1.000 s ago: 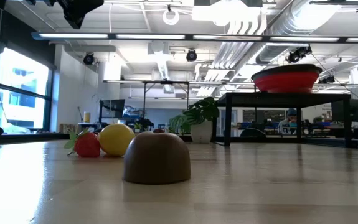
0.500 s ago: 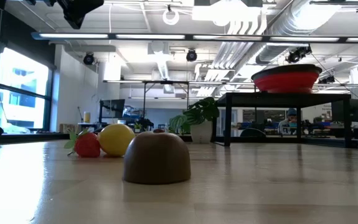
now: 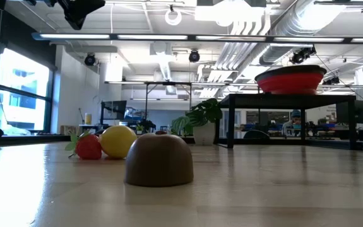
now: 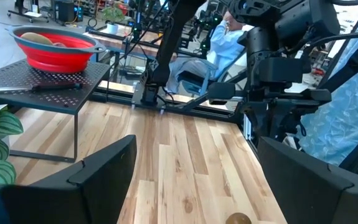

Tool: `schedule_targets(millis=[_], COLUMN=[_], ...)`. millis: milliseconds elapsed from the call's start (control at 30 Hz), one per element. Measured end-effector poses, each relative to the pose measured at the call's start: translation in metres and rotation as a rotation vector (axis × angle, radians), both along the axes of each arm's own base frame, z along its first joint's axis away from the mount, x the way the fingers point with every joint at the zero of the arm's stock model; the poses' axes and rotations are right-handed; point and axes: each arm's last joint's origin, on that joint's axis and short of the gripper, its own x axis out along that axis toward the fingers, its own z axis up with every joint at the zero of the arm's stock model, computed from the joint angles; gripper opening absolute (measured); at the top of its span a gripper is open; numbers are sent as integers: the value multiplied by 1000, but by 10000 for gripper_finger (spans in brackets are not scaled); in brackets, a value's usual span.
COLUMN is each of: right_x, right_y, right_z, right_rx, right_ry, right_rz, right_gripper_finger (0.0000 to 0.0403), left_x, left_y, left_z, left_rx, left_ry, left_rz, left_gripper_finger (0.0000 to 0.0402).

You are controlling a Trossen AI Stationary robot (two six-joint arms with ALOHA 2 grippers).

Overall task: Pick & Place Fruit
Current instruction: Put the half brown kiwi into the red strainer bowl

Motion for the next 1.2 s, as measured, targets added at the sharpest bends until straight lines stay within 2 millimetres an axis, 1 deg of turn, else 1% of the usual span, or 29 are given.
schedule_targets(millis=[200,267,333,433,667,800,933,1200], right_x=[-1,-1,0,0,0,0,0,0], right_y=[0,0,-1,-2,-3,-3,-3,-3], right_z=[-1,-1,-1,-1,-1,-1,-1,-1], right_rx=[-33,-34,-36,-39,-52,-60,-73,-76], right_ry=[6,6,6,4,-1,-2,-5,-5], right_rz=[28,30,25,19,8,16,29,31], right_gripper_finger=[4,11,27,71,202,248,266,264], left_x=[0,0,0,0,0,0,0,0], left_y=[0,0,0,0,0,0,0,0], left_z=[0,0,0,0,0,0,0,0], left_rx=[0,0,0,0,0,0,0,0], left_ry=[0,0,0,0,0,0,0,-1], left_rz=[0,0,0,0,0,0,0,0], left_gripper_finger=[326,326,326,326,326,326,326,326])
